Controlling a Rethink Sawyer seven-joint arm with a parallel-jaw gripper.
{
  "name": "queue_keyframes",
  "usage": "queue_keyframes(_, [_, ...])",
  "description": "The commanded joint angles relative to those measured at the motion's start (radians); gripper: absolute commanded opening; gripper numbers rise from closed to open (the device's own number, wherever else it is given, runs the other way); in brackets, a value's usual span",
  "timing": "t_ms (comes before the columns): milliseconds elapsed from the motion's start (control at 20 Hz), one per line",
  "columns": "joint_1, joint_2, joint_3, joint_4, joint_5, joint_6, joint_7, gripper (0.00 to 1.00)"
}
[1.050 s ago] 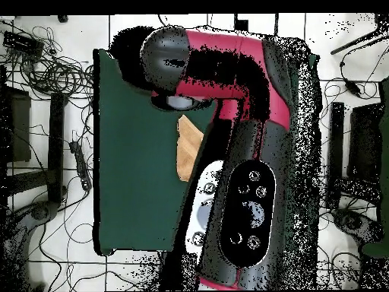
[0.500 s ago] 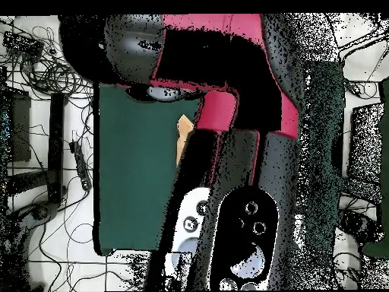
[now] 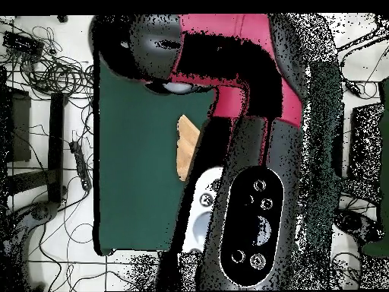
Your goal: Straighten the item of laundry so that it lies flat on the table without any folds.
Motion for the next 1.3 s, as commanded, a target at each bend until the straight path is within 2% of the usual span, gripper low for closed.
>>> queue_keyframes(50, [-0.003, 0.143, 0.104, 0.098, -0.027, -0.091, 0.075, 1.00])
queue_keyframes(400, [-0.014, 0.184, 0.101, 0.017, -0.016, -0.028, 0.047, 1.00])
queue_keyframes(550, [-0.019, 0.197, 0.105, 0.003, -0.006, -0.040, 0.049, 1.00])
queue_keyframes(850, [-0.022, 0.250, 0.099, -0.102, 0.008, 0.017, 0.062, 1.00])
queue_keyframes(1100, [-0.036, 0.337, 0.092, -0.304, 0.027, 0.153, 0.063, 1.00])
queue_keyframes(1250, [-0.043, 0.361, 0.086, -0.389, 0.042, 0.221, 0.064, 1.00])
queue_keyframes(1300, [-0.043, 0.363, 0.086, -0.391, 0.046, 0.200, 0.073, 1.00])
